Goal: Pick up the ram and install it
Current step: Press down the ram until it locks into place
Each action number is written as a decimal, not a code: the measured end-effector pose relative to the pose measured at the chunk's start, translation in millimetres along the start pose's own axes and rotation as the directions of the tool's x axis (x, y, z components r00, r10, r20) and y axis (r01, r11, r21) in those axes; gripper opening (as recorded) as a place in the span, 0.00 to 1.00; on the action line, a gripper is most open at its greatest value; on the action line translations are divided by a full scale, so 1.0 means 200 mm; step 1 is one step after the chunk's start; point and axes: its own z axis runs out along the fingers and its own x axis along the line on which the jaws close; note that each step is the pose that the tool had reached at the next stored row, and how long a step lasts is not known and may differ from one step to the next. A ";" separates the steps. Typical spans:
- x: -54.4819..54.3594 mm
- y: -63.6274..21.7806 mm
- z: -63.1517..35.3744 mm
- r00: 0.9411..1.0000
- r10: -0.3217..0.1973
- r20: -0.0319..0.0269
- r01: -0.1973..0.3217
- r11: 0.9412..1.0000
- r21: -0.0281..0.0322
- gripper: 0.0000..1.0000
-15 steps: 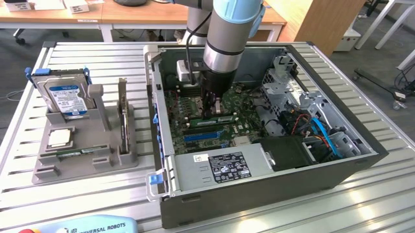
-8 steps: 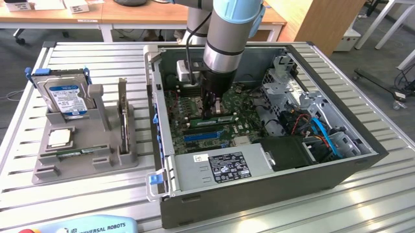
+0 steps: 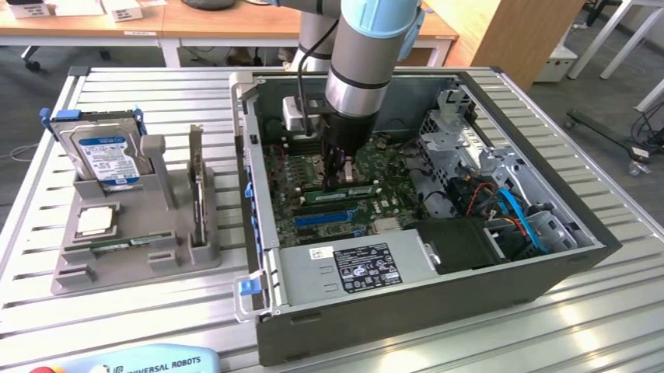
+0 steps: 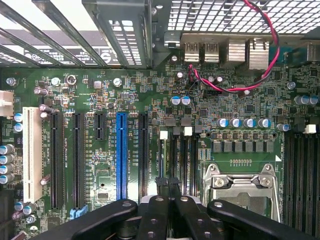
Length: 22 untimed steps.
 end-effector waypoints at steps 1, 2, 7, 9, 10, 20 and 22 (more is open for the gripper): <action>0.00 0.000 0.000 1.000 0.000 0.000 0.000 1.000 0.000 0.10; 0.00 0.000 0.000 1.000 0.000 0.000 0.000 1.000 0.000 0.10; 0.00 0.001 -0.023 1.000 0.000 0.001 0.000 1.000 0.000 0.10; 0.00 0.002 -0.042 1.000 0.000 0.000 0.000 1.000 0.000 0.10; 0.00 0.002 -0.053 1.000 0.000 0.000 0.000 1.000 0.000 0.10; 0.00 0.006 -0.143 1.000 0.000 0.000 0.000 1.000 0.000 0.10; 0.00 0.007 -0.153 1.000 0.000 0.000 0.000 1.000 0.000 0.10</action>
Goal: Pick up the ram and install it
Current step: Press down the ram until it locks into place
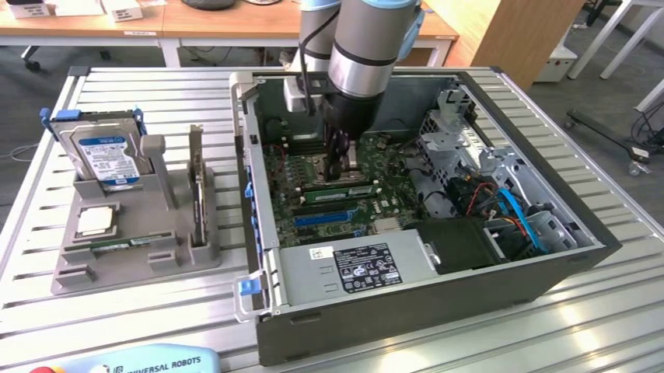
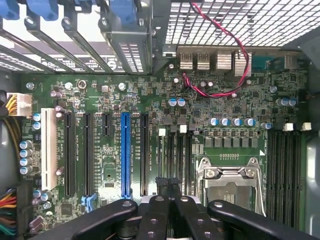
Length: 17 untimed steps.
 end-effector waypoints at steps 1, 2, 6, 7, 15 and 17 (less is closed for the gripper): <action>0.00 0.000 -0.002 1.000 0.000 0.000 0.000 1.000 0.000 0.10; 0.00 0.000 -0.002 1.000 0.000 0.000 0.000 1.000 0.000 0.10; 0.00 -0.003 -0.003 1.000 0.000 0.000 0.000 1.000 0.000 0.10; 0.00 -0.008 -0.003 1.000 0.000 0.000 0.000 1.000 0.000 0.10; 0.00 -0.080 -0.006 1.000 0.000 0.000 0.000 1.000 0.000 0.10; 0.00 -0.098 -0.007 1.000 0.000 0.000 0.000 1.000 0.000 0.10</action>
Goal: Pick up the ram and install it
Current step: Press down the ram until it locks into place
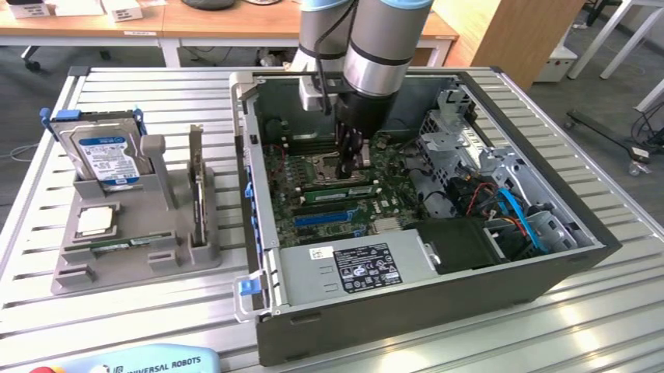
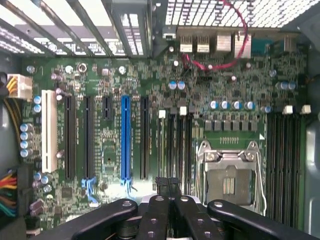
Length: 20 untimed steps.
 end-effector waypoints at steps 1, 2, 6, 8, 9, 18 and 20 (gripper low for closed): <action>0.00 -0.009 0.000 1.000 0.000 0.000 0.000 1.000 0.000 0.10; 0.00 -0.017 -0.001 1.000 0.000 0.000 0.000 1.000 0.000 0.10; 0.00 -0.046 -0.002 1.000 0.000 0.000 0.000 1.000 0.000 0.10; 0.00 -0.055 -0.002 1.000 0.000 0.000 0.000 1.000 0.000 0.10; 0.00 -0.057 -0.002 1.000 0.000 0.000 0.000 1.000 0.000 0.10; 0.00 -0.064 -0.003 1.000 0.000 0.000 0.000 1.000 0.000 0.10; 0.00 -0.064 -0.003 1.000 0.000 0.000 0.000 1.000 0.000 0.10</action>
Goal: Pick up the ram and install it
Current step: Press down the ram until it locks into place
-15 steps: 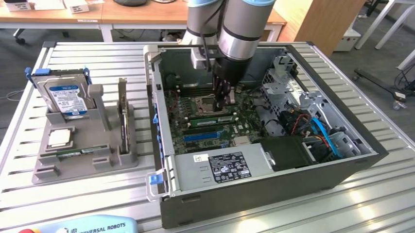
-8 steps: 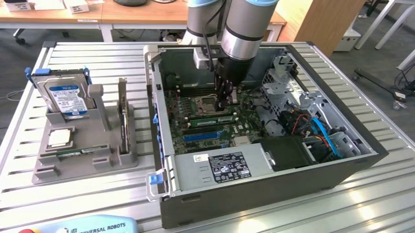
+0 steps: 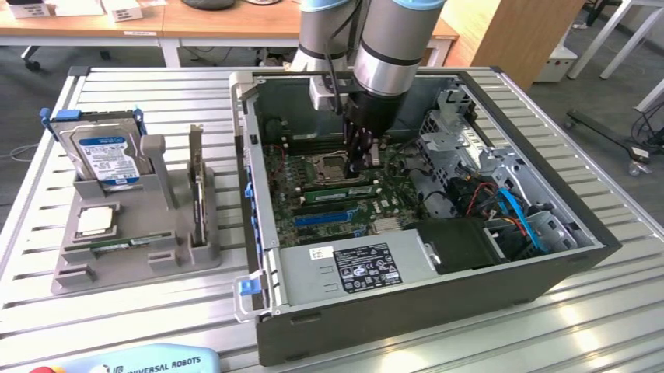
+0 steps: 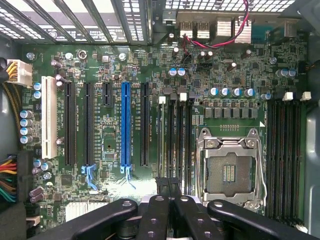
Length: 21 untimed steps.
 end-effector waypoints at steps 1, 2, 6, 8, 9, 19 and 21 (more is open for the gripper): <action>0.00 0.000 0.000 1.000 0.000 0.000 0.000 1.000 0.000 0.10; 0.00 0.000 0.000 1.000 0.000 0.000 0.000 1.000 0.000 0.10; 0.00 0.000 0.000 1.000 0.000 0.000 0.000 1.000 0.000 0.10; 0.00 0.000 0.000 1.000 0.009 0.000 -0.009 1.000 0.000 0.10; 0.00 0.000 0.000 1.000 0.018 0.001 -0.018 1.000 0.000 0.10; 0.00 0.000 0.004 0.985 0.173 0.008 -0.173 0.985 0.003 0.10; 0.00 0.000 0.004 0.979 0.205 0.009 -0.205 0.979 0.003 0.10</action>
